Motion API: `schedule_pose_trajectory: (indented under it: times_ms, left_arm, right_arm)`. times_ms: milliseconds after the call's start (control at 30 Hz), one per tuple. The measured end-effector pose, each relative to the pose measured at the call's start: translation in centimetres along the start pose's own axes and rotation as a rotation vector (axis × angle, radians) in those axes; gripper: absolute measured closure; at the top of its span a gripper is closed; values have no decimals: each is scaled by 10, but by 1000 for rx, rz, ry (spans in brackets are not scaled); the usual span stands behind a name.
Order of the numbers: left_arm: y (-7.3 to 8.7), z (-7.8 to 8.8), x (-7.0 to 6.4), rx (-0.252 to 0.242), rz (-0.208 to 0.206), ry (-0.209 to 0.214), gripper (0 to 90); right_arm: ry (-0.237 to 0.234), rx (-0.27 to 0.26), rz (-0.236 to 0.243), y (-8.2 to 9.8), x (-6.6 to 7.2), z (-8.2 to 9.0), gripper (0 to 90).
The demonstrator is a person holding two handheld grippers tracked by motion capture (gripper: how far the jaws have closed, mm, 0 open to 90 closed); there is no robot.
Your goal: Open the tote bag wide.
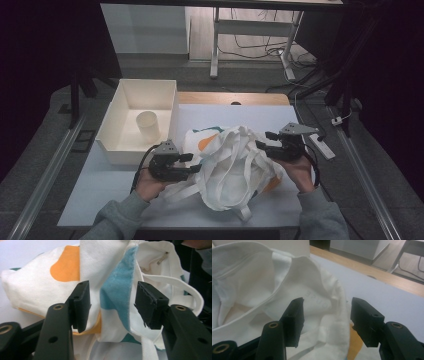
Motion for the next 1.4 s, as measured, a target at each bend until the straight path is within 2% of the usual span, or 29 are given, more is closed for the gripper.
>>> schedule_pose_trajectory:
  times_ms: [167,300,400,533,700,833,900,967,1033,1167,1300,1400]
  left_arm:
    - [-5,1,1,-3,-6,-14,455]
    - [-11,1,-1,1,-27,-28,446]
    - [-19,-1,-2,0,-42,-39,435]
    - [-28,-5,-3,3,-56,-45,420]
    - [-36,-15,-5,17,-64,-34,411]
    - [-45,-26,-4,40,-98,-68,404]
    - [-50,-31,-3,40,-86,-61,401]
    - [-55,-35,-4,39,-94,-64,399]
    - [-60,-40,-4,42,-111,-83,396]
    - [-70,-48,-4,36,-112,-88,385]
    - [-75,-57,0,58,-121,-113,363]
    - [-78,-64,2,69,-112,-108,355]
  right_arm:
    - [-12,-8,1,9,6,6,454]
    - [-12,-16,-8,17,11,10,458]
    - [-27,-6,8,26,19,12,458]
    - [-35,1,28,32,30,16,458]
    - [-44,8,32,39,37,20,458]
    - [-41,0,34,41,40,22,458]
    - [-43,2,35,42,42,22,457]
    - [-44,1,40,43,44,21,457]
    - [-42,-2,48,42,48,22,457]
    - [-47,-14,77,37,54,27,458]
    - [-61,-18,89,34,60,31,457]
    - [-70,-16,96,35,64,33,457]
Point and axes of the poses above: each handheld gripper's, and its own axes: z roughly backward along the jaws, y roughly out of its underside, x roughly to its left, the point moved 6 cm from there along -z, roughly forward along the jaws, and after that the axes turned 1 degree about -z, right-handed, at the moved point
